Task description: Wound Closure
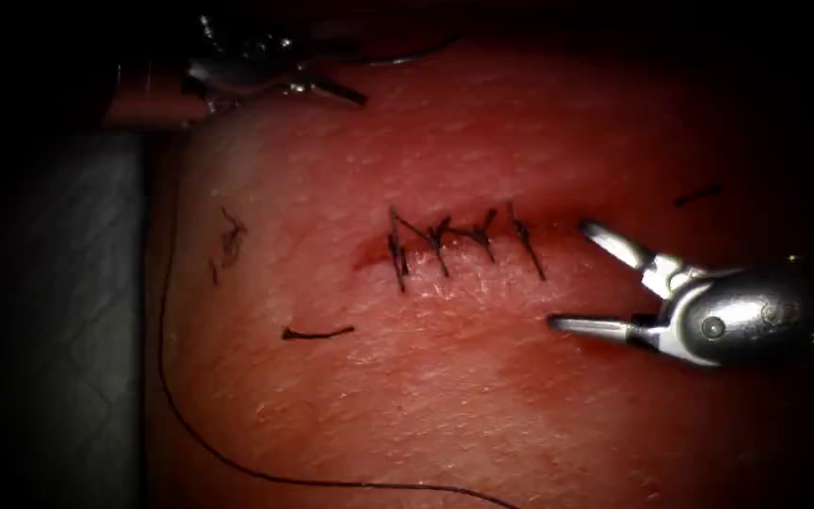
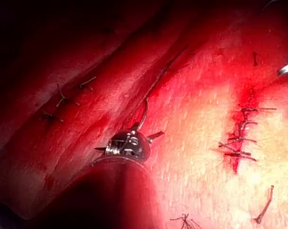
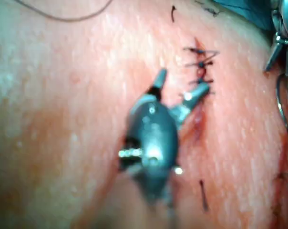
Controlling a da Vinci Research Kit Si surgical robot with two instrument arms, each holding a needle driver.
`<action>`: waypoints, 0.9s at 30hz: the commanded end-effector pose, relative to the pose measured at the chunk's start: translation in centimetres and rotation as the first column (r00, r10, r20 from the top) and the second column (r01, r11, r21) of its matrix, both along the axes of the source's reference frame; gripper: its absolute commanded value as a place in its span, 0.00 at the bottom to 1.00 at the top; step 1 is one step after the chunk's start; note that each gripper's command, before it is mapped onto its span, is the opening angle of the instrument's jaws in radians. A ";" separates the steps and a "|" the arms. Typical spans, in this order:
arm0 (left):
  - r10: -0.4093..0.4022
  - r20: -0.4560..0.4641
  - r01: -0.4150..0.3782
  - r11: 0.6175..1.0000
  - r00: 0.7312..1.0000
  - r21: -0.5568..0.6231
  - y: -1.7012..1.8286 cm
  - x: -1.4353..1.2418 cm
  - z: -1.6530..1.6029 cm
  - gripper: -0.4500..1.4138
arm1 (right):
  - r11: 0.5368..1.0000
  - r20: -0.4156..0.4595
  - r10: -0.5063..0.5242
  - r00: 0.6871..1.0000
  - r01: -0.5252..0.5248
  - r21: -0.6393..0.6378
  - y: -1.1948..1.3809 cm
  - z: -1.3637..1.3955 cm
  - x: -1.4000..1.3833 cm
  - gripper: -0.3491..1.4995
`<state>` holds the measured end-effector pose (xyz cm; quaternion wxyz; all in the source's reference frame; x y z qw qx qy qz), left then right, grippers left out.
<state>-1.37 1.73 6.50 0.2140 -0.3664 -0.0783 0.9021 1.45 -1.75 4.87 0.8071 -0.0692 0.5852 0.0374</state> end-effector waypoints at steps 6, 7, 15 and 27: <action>0.009 -0.064 -0.009 1.000 0.998 0.002 0.28 0.20 0.33 0.50 | 1.000 -0.002 0.000 1.000 0.000 0.004 -0.14 0.07 0.08 0.72; 0.009 -0.065 -0.009 1.000 0.998 0.001 0.28 0.21 0.34 0.50 | 1.000 -0.002 0.000 1.000 0.000 0.003 -0.14 0.08 0.08 0.72; 0.108 -0.104 -0.102 0.993 0.989 0.063 0.09 0.16 0.46 0.49 | 1.000 -0.004 0.002 1.000 -0.002 0.001 -0.16 0.08 0.08 0.72; 0.137 -0.099 -0.128 0.988 0.986 0.087 0.24 0.11 0.66 0.43 | 1.000 -0.004 0.002 1.000 -0.002 -0.001 -0.19 0.08 0.09 0.73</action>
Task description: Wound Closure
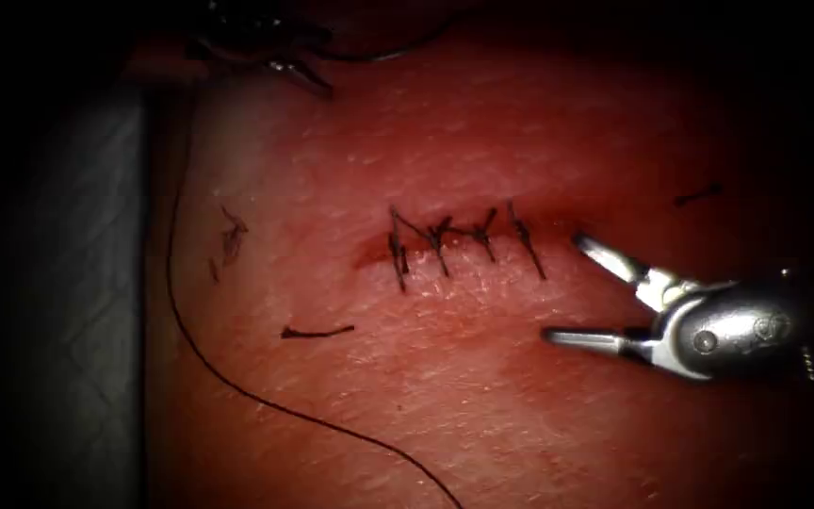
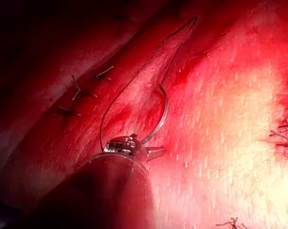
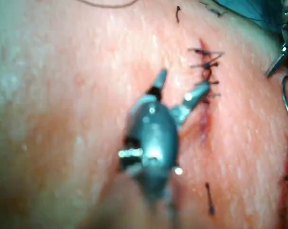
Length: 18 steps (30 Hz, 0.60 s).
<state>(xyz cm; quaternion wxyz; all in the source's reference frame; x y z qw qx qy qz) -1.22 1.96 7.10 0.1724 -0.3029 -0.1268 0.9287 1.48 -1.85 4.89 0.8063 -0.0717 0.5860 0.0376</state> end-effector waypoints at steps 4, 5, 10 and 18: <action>0.017 -0.001 -0.017 1.000 1.000 0.009 -0.02 -0.04 0.09 0.22 | 1.000 -0.002 0.000 1.000 0.000 0.008 -0.11 0.06 0.06 0.73; 0.016 -0.005 -0.016 1.000 1.000 0.015 -0.03 -0.04 0.09 0.11 | 1.000 -0.002 0.000 1.000 0.000 0.008 -0.11 0.06 0.06 0.73; 0.037 -0.033 -0.035 0.998 0.999 0.053 -0.07 -0.05 0.08 0.00 | 1.000 -0.002 0.000 1.000 0.000 0.007 -0.12 0.06 0.06 0.73; 0.006 -0.045 -0.006 1.000 0.999 0.003 -0.02 -0.01 -0.06 0.00 | 0.993 0.017 0.053 0.998 -0.054 0.107 -0.11 0.04 0.07 0.59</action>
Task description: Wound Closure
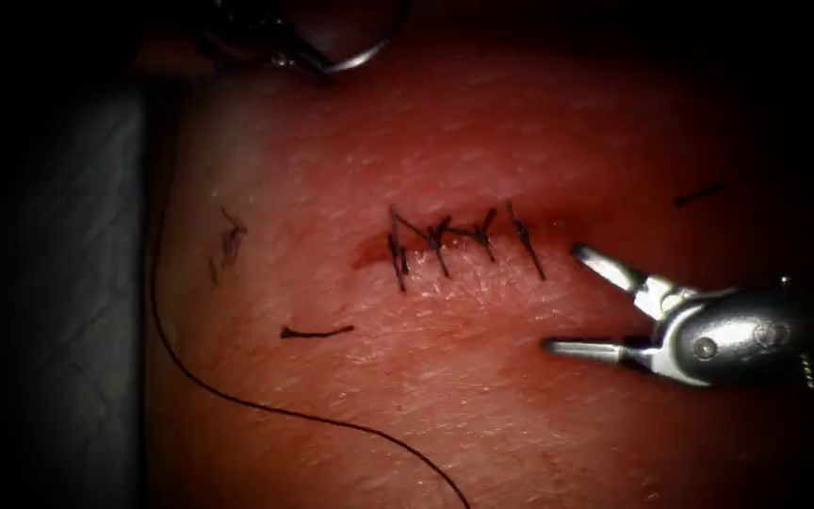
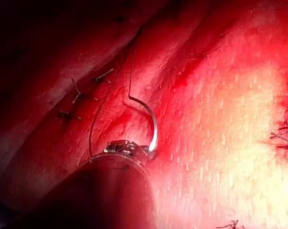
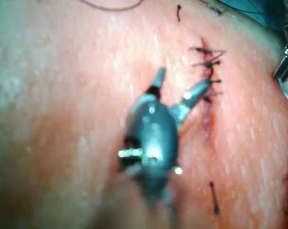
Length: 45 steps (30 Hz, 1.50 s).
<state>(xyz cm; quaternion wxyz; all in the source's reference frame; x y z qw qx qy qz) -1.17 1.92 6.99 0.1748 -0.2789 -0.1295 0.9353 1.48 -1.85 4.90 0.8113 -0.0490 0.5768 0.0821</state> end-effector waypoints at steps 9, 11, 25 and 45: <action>-0.130 0.074 0.142 0.971 0.989 -0.192 -0.17 -0.12 -0.55 0.00 | 0.922 0.019 0.191 0.981 -0.186 0.339 0.16 -0.09 0.02 0.73; -0.161 0.092 0.178 0.959 0.983 -0.219 -0.26 -0.17 -0.72 0.00 | 0.897 0.009 0.227 0.974 -0.213 0.387 0.22 -0.12 0.01 0.80; -0.255 0.243 0.334 0.863 0.936 -0.378 -1.28 -0.89 -1.62 0.00 | 0.606 0.037 0.396 0.917 -0.292 0.740 0.48 -0.26 0.14 0.77; -0.203 0.202 0.283 0.778 0.958 -0.561 -1.91 -1.20 -1.90 0.00 | 0.518 0.121 0.388 0.914 -0.325 0.791 0.67 -0.30 0.40 0.86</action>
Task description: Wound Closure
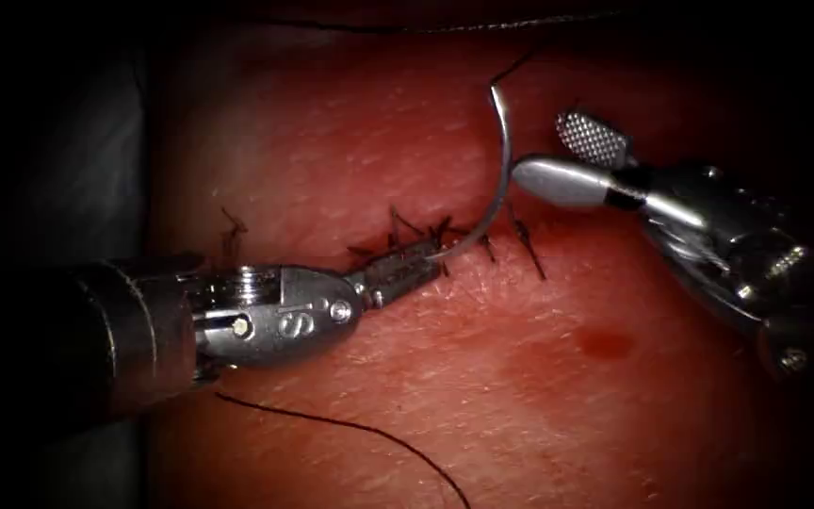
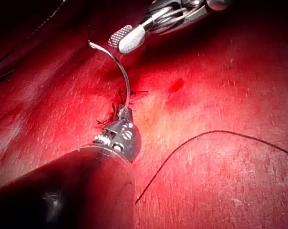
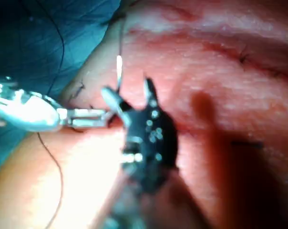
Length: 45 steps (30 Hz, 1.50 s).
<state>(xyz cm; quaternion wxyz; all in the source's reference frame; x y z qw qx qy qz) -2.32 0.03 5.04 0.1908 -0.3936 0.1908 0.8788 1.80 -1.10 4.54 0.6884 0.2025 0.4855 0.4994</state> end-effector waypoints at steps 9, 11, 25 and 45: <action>-0.012 -0.015 0.011 0.999 1.000 -0.042 -0.03 -0.17 -0.14 0.00 | 0.999 0.047 -0.048 0.998 0.047 0.012 -0.18 0.13 0.22 0.91; -0.012 -0.019 0.011 0.999 1.000 -0.048 -0.04 -0.18 -0.15 0.00 | 0.999 0.047 -0.048 0.998 0.047 0.012 -0.18 0.13 0.21 0.85; 0.029 -0.033 -0.032 0.996 0.999 -0.085 -0.16 -0.26 -0.14 0.00 | 0.999 0.016 0.023 1.000 -0.022 -0.037 -0.10 0.04 0.10 0.00; 0.085 0.225 -0.184 0.867 0.971 0.463 0.33 -0.30 -0.54 0.86 | 0.844 -0.019 -0.310 0.950 0.266 -0.466 -0.04 0.10 -0.24 0.00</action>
